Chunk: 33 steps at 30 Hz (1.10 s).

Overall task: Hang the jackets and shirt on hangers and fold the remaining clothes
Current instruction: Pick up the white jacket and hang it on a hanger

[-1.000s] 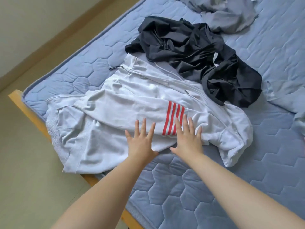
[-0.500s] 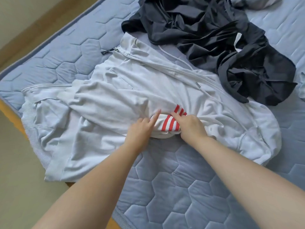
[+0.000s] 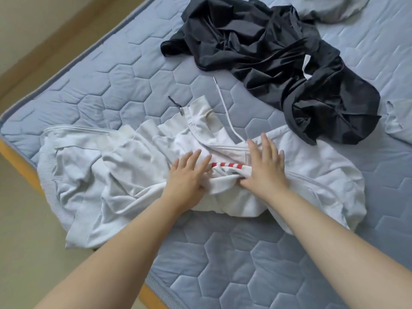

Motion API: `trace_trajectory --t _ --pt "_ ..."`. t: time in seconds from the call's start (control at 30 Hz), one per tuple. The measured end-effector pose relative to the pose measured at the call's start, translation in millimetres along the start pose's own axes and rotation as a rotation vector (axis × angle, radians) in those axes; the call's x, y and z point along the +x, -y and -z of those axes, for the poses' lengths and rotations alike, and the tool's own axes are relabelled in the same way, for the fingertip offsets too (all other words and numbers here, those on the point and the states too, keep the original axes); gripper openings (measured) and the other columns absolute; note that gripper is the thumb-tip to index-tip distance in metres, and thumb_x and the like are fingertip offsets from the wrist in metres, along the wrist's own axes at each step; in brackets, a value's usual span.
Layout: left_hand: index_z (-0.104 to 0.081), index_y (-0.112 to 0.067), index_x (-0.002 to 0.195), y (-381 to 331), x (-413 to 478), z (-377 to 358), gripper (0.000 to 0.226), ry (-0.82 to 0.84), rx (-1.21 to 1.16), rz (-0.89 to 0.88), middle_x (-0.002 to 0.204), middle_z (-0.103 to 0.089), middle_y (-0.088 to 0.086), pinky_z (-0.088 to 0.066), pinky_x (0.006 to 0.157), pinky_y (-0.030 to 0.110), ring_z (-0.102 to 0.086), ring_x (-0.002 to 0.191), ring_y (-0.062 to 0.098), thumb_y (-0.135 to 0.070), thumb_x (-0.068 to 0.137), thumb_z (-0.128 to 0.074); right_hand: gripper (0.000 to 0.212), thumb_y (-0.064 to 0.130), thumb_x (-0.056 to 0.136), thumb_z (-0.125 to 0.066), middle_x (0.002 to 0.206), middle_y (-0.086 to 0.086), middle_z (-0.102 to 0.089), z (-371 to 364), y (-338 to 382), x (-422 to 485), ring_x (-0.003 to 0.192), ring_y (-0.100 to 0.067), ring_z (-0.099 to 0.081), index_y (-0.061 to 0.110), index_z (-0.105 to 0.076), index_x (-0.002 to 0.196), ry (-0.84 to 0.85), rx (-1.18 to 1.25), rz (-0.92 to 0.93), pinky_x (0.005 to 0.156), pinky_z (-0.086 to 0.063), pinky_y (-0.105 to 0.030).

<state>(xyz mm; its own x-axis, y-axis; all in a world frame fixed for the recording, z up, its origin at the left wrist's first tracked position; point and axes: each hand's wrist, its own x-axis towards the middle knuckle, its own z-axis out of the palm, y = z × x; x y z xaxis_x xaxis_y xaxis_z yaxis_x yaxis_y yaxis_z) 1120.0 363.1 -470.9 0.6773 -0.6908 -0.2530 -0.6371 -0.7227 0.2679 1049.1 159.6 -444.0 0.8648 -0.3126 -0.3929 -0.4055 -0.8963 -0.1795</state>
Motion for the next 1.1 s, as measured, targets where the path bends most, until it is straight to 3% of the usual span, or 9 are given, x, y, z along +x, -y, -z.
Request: trace_trajectory --t 0.1,0.2,0.33,0.47,0.57,0.7,0.8,0.93,1.1 --pt "0.001 -0.031 0.152 -5 10 -10 0.098 0.224 0.06 0.017 0.16 0.008 0.004 -0.007 0.114 0.054 0.008 0.147 0.029 -0.045 0.078 -0.061 0.121 0.048 0.068 -0.072 0.158 -0.006 0.021 -9 -13 34 0.145 -0.025 0.017 0.03 0.015 0.15 0.222 -0.065 0.025 0.114 0.006 -0.054" --pt "0.012 -0.03 0.151 -2 17 -17 0.117 0.222 0.11 0.022 0.16 0.014 0.003 -0.004 0.114 0.058 0.016 0.146 0.029 -0.056 0.071 -0.07 0.115 0.051 0.07 -0.066 0.16 -0.006 0.002 -37 -15 40 0.148 -0.019 0.002 0.031 0.015 0.149 0.337 -0.019 0.099 0.113 0.002 -0.058" --pt "0.016 -0.024 0.15 -2 18 -28 0.131 0.212 0.205 -0.015 0.159 0.018 0.003 0.001 0.115 0.058 0.019 0.145 0.031 -0.063 0.063 -0.074 0.089 0.04 0.081 -0.057 0.14 -0.008 -0.043 -64 -12 32 0.133 -0.025 -0.037 0.023 -0.004 0.15 0.253 -0.038 0.114 0.109 -0.022 -0.048" --pt "0.018 -0.018 0.149 -7 10 -29 0.119 0.155 0.24 -0.108 0.159 0.016 0.003 -0.001 0.114 0.056 0.015 0.145 0.032 -0.047 0.075 -0.07 0.033 0.029 0.089 -0.05 0.117 -0.004 -0.058 -67 0 3 0.11 -0.03 -0.057 0.019 -0.044 0.12 0.143 -0.019 0.116 0.076 -0.038 -0.038" --pt "0.002 -0.015 0.151 -11 -2 -22 0.093 0.056 0.18 -0.261 0.161 -0.005 0.0 -0.009 0.114 0.055 0.003 0.147 0.031 -0.016 0.077 -0.054 0.031 0.02 0.084 -0.053 0.108 -0.006 -0.058 -58 4 -27 0.106 -0.029 -0.056 0.016 -0.05 0.115 0.079 0.068 0.196 0.073 -0.041 -0.036" --pt "-0.026 -0.014 0.15 -22 -22 -4 0.087 0.087 -0.066 -0.279 0.148 -0.041 0.001 -0.013 0.115 0.048 -0.02 0.145 0.027 -0.016 0.073 -0.065 0.032 0.005 0.072 -0.064 0.091 -0.013 -0.059 -27 9 -59 0.09 -0.036 -0.058 0.008 -0.061 0.104 -0.087 0.177 0.326 0.069 -0.046 -0.037" --pt "-0.051 -0.011 0.132 -30 -37 14 0.07 -0.071 -0.154 -0.306 0.114 -0.065 0.006 -0.038 0.097 0.042 -0.055 0.116 0.029 -0.016 0.065 -0.072 0.034 0.009 0.075 -0.063 0.096 -0.011 -0.058 2 19 -79 0.093 -0.034 -0.056 0.01 -0.06 0.109 -0.127 0.195 0.332 0.072 -0.043 -0.035" --pt "-0.062 -0.009 0.098 -48 -75 66 0.039 -0.234 -0.202 -0.304 0.074 -0.064 0.003 -0.03 0.067 0.023 -0.059 0.068 0.028 -0.02 0.062 -0.074 0.042 0.013 0.079 -0.061 0.106 -0.01 -0.058 44 37 -119 0.102 -0.03 -0.054 0.011 -0.056 0.12 -0.145 0.273 0.327 0.077 -0.041 -0.034" --pt "-0.062 -0.011 0.088 -73 -148 137 0.032 -0.357 -0.156 -0.292 0.069 -0.064 0.001 -0.022 0.057 0.02 -0.058 0.062 0.024 -0.024 0.063 -0.078 0.045 0.018 0.082 -0.061 0.116 -0.012 -0.057 101 64 -191 0.111 -0.031 -0.052 0.009 -0.053 0.126 -0.163 0.283 0.373 0.089 -0.043 -0.036"
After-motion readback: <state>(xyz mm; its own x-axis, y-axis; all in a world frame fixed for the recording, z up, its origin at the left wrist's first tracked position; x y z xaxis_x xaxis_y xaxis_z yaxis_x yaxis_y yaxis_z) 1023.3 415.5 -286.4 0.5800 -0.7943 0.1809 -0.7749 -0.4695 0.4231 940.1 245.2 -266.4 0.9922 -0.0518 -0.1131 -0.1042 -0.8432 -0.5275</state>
